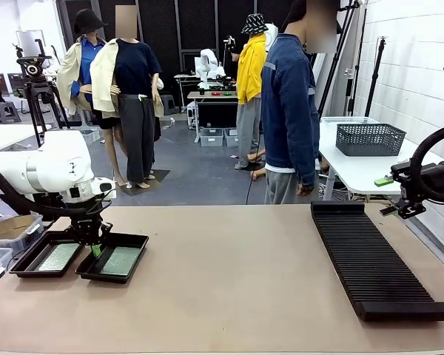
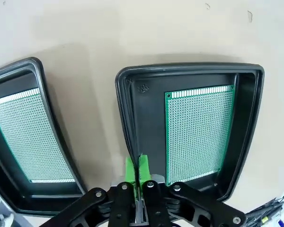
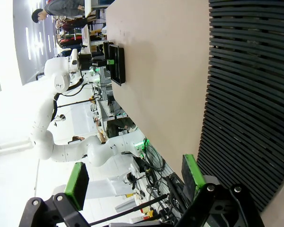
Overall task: Inspect and transfer BCBs to ESD trays.
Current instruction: Pick up the ESD tray and place it on the left side of the table.
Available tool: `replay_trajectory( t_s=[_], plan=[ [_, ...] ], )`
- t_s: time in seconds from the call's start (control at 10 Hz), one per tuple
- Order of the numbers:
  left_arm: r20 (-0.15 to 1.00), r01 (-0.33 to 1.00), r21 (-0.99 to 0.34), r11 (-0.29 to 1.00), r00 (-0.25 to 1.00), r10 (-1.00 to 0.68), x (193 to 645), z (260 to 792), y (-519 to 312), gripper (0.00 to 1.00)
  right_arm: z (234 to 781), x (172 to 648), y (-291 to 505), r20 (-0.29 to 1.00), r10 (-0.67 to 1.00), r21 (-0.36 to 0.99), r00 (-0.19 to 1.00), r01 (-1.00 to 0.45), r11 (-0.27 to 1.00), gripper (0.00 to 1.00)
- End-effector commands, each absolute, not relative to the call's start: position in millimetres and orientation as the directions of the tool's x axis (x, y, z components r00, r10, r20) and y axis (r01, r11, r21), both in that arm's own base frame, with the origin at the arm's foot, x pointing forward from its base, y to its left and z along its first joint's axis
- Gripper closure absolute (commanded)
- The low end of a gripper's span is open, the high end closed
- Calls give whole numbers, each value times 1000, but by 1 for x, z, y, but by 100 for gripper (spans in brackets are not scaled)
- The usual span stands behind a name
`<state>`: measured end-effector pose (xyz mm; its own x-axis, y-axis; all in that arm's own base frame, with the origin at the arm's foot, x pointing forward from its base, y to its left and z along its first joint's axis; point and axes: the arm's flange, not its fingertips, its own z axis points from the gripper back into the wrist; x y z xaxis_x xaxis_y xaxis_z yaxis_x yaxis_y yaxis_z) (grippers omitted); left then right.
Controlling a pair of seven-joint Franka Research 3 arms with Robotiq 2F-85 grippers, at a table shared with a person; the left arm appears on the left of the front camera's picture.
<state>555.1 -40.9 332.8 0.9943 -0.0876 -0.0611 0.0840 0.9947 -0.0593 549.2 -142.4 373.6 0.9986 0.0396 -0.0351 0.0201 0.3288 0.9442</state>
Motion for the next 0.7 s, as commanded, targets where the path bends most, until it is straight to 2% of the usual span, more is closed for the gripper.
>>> replay_trajectory(
  t_s=[0.0,0.3,0.4,0.6],
  plan=[
    [-38,69,-85,994,997,-72,554,339,-35,69,373,546,-139,-15,38,943,999,1,333,0],
    [-16,63,-100,993,998,-65,551,355,-37,13,373,546,-139,-15,38,943,999,1,333,0],
    [-7,63,-99,993,998,-64,550,359,-38,0,373,546,-139,-15,38,943,999,1,333,0],
    [9,60,-96,994,998,-59,548,366,-38,0,373,546,-139,-15,38,943,999,1,333,0]
  ],
)
